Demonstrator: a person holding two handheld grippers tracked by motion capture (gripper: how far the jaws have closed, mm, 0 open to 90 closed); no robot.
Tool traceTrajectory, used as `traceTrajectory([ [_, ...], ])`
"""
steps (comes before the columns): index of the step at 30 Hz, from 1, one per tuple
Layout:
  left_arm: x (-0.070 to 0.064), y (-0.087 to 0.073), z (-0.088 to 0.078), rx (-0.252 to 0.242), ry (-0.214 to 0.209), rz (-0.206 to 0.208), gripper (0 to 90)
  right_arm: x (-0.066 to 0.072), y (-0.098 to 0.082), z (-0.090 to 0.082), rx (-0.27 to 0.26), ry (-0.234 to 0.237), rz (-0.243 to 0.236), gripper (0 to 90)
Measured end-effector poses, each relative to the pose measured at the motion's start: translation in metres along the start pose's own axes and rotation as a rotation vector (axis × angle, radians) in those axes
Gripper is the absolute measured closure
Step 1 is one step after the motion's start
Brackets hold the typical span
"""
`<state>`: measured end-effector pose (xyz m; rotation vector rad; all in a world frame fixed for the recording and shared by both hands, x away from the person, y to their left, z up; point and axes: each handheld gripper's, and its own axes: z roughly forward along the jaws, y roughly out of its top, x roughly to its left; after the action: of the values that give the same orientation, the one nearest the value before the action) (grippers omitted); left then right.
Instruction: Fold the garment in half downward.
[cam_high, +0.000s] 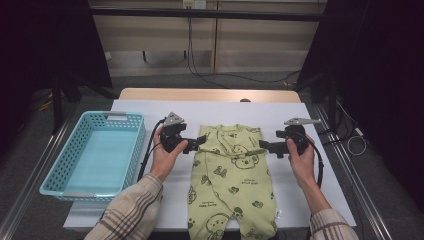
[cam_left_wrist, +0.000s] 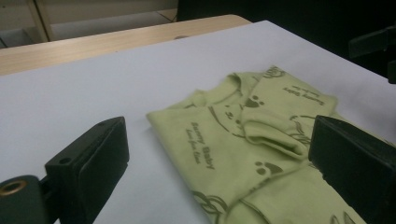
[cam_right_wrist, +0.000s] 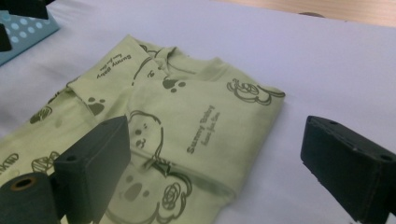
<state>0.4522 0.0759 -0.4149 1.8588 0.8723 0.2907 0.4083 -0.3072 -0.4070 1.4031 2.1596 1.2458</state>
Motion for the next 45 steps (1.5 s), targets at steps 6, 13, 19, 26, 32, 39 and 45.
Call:
traceTrajectory([
  [6,0.008,0.01,0.013,0.008,-0.002,0.008,4.8,-0.014,0.016,0.016,0.017,-0.021,0.008,7.7],
  [13,0.024,0.01,0.026,0.064,0.007,0.023,4.2,-0.025,0.027,0.042,0.053,-0.029,-0.001,10.6],
  [19,0.03,0.008,0.035,0.05,0.023,-0.011,4.2,-0.037,0.032,0.061,0.106,-0.055,0.005,18.9],
  [26,0.035,0.01,0.043,0.053,0.04,-0.024,4.3,-0.047,0.031,0.074,0.152,-0.083,0.025,35.3],
  [32,0.04,0.009,0.041,0.102,0.046,0.012,5.0,-0.052,0.024,0.083,0.173,-0.078,0.029,47.7],
  [39,0.039,0.008,0.043,0.091,0.052,-0.016,5.2,-0.049,0.022,0.088,0.202,-0.079,0.012,54.3],
  [45,0.039,0.007,0.046,0.104,0.057,-0.03,6.4,-0.041,0.021,0.089,0.218,-0.094,-0.024,59.7],
])
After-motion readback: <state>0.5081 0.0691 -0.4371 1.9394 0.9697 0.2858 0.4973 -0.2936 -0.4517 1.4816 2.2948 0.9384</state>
